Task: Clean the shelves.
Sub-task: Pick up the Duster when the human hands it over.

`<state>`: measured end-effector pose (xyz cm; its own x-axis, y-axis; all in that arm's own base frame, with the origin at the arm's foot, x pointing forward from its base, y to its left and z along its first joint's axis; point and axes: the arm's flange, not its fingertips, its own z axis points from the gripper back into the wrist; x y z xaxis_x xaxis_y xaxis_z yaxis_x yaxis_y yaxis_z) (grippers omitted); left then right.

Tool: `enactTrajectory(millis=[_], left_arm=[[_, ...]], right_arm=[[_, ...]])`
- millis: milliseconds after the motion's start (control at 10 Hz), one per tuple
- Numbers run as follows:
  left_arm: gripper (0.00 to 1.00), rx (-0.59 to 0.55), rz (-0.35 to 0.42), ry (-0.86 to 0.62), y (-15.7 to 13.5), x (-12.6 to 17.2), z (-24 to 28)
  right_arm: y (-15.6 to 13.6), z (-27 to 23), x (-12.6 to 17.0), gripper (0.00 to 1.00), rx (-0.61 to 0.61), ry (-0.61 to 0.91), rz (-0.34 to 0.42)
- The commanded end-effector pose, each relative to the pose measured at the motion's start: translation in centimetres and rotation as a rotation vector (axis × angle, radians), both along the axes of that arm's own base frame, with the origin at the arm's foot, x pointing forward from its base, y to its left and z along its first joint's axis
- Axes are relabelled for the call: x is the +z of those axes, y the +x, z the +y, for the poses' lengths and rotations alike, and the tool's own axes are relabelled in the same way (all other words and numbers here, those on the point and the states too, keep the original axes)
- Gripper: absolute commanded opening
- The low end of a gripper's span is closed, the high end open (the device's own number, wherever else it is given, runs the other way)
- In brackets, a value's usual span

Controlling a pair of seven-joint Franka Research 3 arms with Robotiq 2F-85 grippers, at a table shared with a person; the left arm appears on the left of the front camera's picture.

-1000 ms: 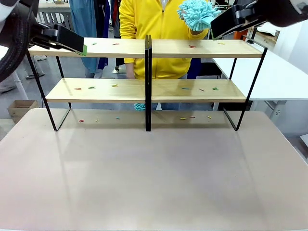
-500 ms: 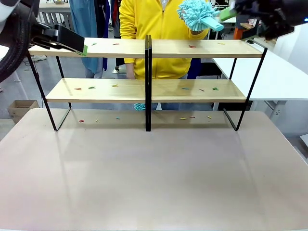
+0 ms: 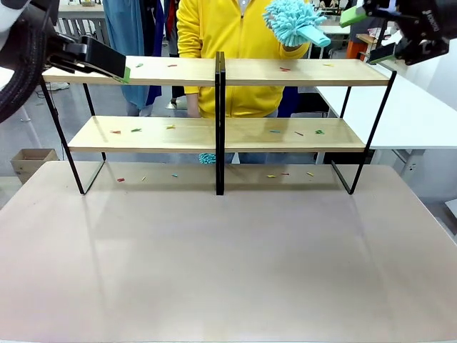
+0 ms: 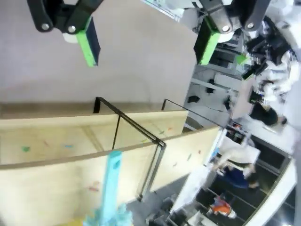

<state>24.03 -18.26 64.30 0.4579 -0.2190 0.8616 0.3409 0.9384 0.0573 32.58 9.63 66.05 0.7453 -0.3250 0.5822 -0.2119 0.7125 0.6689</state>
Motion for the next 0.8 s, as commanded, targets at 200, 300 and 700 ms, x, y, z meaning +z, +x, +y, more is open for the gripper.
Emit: enactTrajectory(millis=[200, 300, 700], left_arm=[[1.0, 0.003, -0.002, 0.0, -0.1, -0.1, 0.1], [1.0, 0.003, -0.002, 0.0, -0.1, -0.1, 0.1], [1.0, 0.003, -0.002, 0.0, -0.1, -0.1, 0.1]], right_arm=[[12.5, -1.8, -0.7, 1.0, 0.001, 0.164, 0.201], [14.6, -1.6, -1.3, 1.0, -0.045, 0.181, 0.206], [20.5, 1.0, -3.5, 1.0, -0.014, 0.257, 0.224]])
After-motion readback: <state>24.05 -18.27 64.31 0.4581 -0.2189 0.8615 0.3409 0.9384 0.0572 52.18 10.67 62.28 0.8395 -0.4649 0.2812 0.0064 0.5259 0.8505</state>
